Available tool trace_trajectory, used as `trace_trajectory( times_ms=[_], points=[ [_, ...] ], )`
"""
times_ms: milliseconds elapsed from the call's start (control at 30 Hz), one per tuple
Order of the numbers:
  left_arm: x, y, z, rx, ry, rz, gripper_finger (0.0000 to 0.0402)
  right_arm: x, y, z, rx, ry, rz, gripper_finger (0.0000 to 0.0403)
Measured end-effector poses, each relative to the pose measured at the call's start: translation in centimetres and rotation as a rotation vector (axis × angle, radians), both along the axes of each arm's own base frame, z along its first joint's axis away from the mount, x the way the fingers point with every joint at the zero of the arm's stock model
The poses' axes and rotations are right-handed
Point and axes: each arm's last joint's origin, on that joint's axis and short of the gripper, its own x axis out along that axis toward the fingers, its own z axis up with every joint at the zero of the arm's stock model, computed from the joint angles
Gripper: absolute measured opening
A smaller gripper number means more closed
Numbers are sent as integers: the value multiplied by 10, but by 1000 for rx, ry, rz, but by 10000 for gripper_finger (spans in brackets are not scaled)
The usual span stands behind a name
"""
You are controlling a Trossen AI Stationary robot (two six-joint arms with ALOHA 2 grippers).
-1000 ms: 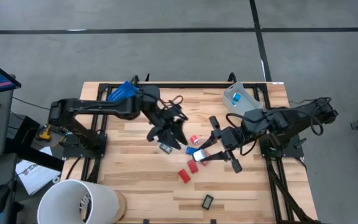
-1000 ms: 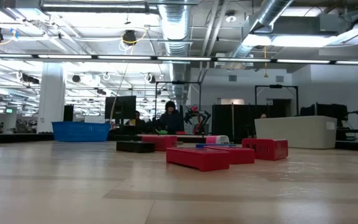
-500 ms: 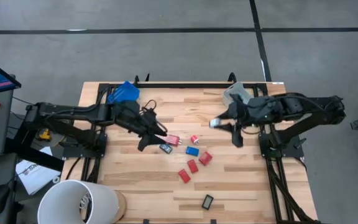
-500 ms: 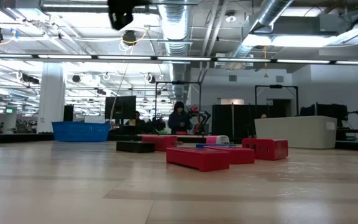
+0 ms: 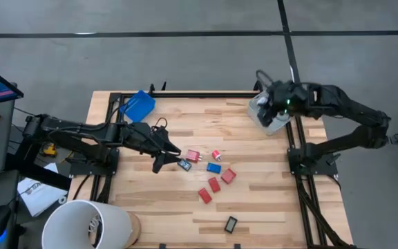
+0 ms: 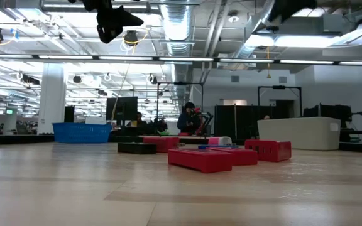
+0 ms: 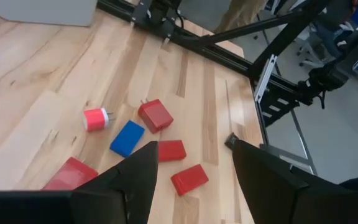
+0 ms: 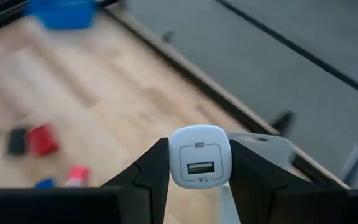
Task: Pick & Place Office items
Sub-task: Put the white charger into the gray bin
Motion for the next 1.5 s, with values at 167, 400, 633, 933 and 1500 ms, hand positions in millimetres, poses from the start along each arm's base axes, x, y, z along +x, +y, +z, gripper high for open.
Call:
trace_trajectory(
  times_ms=[167,400,633,933,1500],
  points=[
    [0,0,0,20,-6,-9,204,-17,-29,-14,30,35,-213,126],
    [0,0,0,19,-7,-11,204,-32,-63,-72,168,139,-400,126],
    [1,0,2,14,-27,-10,204,-39,-85,-134,344,90,-502,126],
    [1,0,3,-2,-31,-12,204,-50,-89,-175,414,155,-568,122],
    [4,-1,9,-44,-98,-15,204,-41,-105,-216,444,392,-589,122]
  ],
)
